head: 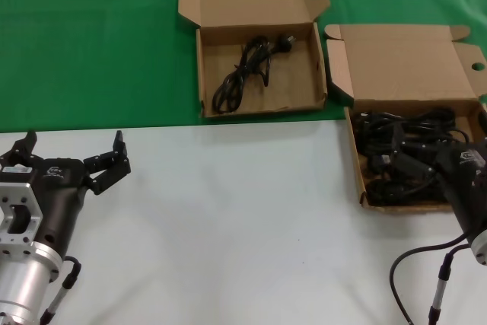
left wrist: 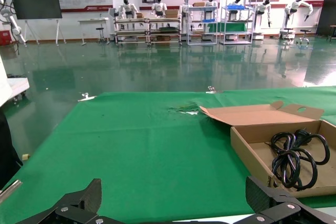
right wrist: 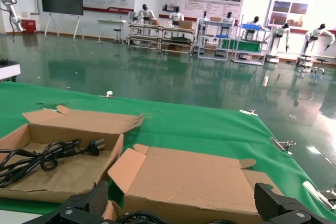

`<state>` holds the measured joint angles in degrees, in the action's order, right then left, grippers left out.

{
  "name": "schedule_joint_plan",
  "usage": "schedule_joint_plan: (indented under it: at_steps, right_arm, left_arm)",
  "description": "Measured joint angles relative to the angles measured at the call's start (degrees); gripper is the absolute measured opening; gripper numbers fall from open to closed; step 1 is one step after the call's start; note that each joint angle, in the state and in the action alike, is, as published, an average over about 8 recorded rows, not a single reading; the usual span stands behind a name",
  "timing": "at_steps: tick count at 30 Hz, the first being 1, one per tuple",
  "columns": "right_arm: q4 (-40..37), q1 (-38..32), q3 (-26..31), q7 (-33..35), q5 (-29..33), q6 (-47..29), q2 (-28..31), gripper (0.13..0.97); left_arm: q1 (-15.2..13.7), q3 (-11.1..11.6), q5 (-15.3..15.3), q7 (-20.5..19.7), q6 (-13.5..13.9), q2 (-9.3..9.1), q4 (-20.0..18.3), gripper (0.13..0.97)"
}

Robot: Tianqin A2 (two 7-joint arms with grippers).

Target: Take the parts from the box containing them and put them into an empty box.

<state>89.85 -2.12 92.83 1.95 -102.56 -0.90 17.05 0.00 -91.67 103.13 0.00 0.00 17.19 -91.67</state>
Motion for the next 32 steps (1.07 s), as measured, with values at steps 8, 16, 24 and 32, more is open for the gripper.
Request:
schedule_joint_plan:
  at_steps: [8, 16, 24, 32]
  right_arm:
    - [0.0, 0.0, 0.0, 0.0, 0.0, 0.0, 0.0, 0.966]
    - [0.0, 0.0, 0.0, 0.0, 0.0, 0.0, 0.0, 0.966]
    - [0.0, 0.0, 0.0, 0.0, 0.0, 0.0, 0.0, 0.966]
    - [0.0, 0.0, 0.0, 0.0, 0.0, 0.0, 0.0, 0.966]
  left_arm:
    - [0.0, 0.0, 0.0, 0.0, 0.0, 0.00, 0.0, 0.966]
    - [0.0, 0.0, 0.0, 0.0, 0.0, 0.00, 0.0, 0.966]
    - [0.0, 0.0, 0.0, 0.0, 0.0, 0.00, 0.0, 0.966]
    - [0.0, 0.0, 0.0, 0.0, 0.0, 0.00, 0.0, 0.966]
